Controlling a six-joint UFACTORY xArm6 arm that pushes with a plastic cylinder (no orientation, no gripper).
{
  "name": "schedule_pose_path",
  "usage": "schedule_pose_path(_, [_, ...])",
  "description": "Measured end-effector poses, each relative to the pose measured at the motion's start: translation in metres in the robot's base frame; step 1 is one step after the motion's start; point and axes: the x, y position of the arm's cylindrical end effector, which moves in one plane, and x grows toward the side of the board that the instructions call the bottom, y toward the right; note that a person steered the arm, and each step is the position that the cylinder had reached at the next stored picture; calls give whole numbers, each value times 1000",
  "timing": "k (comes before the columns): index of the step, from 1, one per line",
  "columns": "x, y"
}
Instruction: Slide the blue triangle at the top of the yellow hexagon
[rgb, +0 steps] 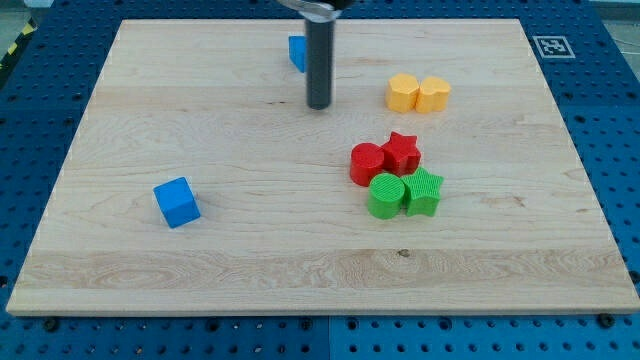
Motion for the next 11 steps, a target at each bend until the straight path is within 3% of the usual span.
schedule_pose_path(2, [-73,-95])
schedule_pose_path(3, [-106,-101])
schedule_pose_path(4, [-121,-68])
schedule_pose_path(5, [-121,-44])
schedule_pose_path(7, [-115,-60])
schedule_pose_path(11, [-87,24])
